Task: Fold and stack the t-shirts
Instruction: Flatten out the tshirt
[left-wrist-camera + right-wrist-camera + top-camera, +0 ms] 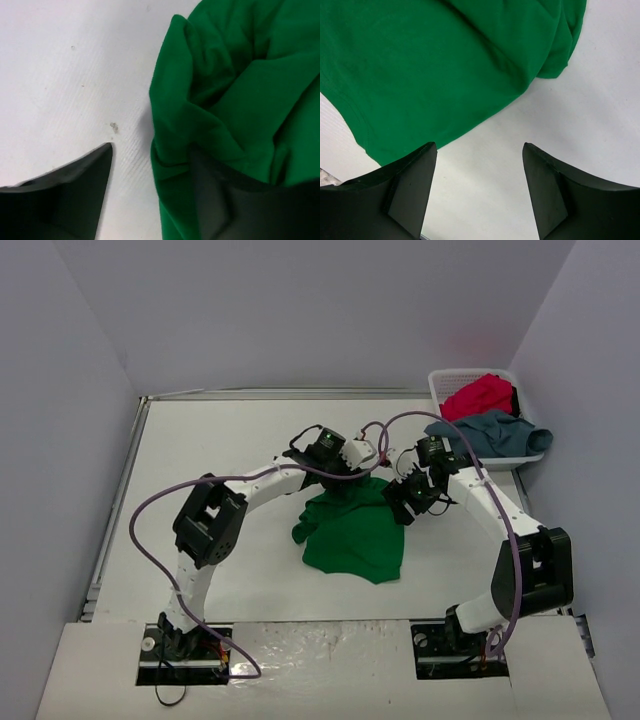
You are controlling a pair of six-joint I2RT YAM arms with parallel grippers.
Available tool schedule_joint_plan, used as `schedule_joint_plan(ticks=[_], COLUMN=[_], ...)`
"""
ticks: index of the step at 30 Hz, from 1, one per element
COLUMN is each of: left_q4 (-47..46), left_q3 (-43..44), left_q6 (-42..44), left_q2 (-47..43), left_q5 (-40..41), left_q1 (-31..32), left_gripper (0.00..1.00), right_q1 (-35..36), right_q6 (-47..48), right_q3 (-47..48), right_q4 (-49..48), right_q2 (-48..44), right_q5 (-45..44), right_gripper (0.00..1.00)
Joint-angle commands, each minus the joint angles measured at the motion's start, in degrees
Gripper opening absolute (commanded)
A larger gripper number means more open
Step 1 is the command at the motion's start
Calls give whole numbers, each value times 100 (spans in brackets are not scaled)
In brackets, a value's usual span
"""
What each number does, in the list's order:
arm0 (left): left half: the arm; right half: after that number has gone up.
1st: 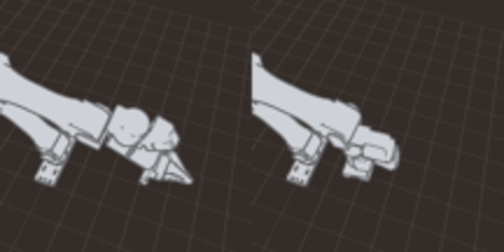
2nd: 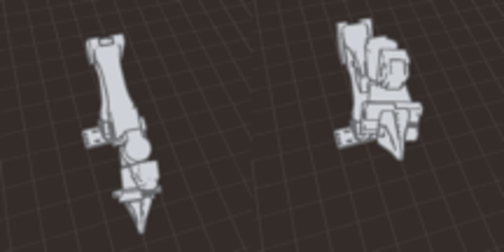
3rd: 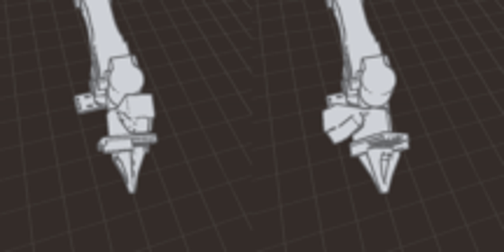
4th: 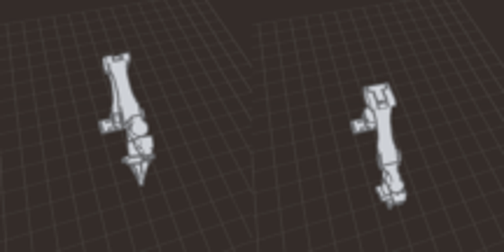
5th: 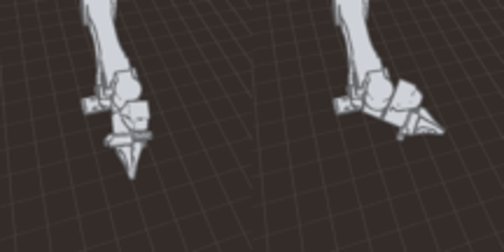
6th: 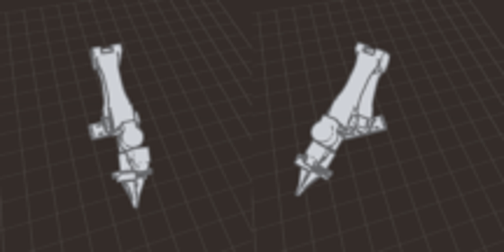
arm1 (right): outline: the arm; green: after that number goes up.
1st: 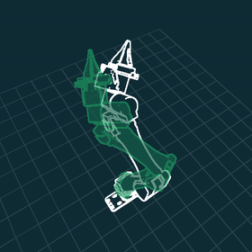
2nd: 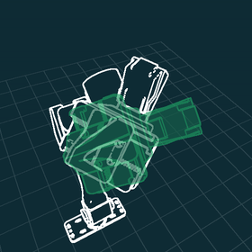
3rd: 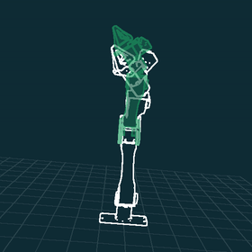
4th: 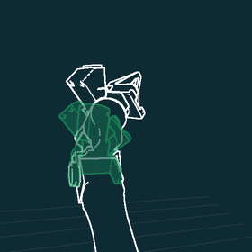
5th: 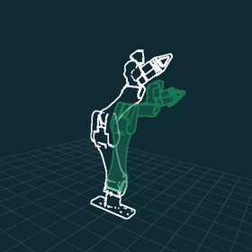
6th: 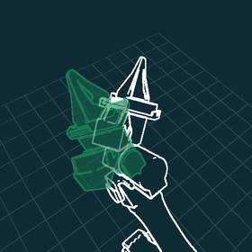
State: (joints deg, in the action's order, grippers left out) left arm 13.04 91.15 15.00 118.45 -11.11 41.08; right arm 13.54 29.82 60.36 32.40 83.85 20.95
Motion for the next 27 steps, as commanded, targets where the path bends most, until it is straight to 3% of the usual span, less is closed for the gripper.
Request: schedule_joint_plan(ticks=[1,2,3,5,14,19,20,21,22,24,27], left_q4=[85,85,94,155,313,322,340,348,314,313,462], left_q3=[324,333,368,403,158,-80,-106,-107,-115,-46,235], left_q6=[-121,-112,-94,-77,90,82,82,73,38,-50,-120], left_q2=[28,72,90,99,-647,-921,-903,-868,-790,-658,-315], left_q5=[-119,-119,-102,-84,267,75,40,-39,-110,-320,-549], left_q1=[-12,-12,-12,-21,-170,-364,-364,-364,-355,-338,-302], left_gripper=[49,40,18,3,2,2,6,44,55,64,67], right_q1=[26,26,26,26,26,26,26,35,35,26,26], right_q6=[67,76,76,85,76,76,76,59,59,59,59], right_q3=[-59,-77,-86,-103,-16,46,55,38,20,-15,-86], right_q4=[29,21,20,12,20,47,56,56,56,47,38], right_q2=[-36,-10,-9,25,35,-9,-9,-27,-53,-80,-115], right_q5=[49,58,58,58,146,172,190,199,208,199,129], right_gripper=[65,65,65,64,60,60,60,60,60,60,60])
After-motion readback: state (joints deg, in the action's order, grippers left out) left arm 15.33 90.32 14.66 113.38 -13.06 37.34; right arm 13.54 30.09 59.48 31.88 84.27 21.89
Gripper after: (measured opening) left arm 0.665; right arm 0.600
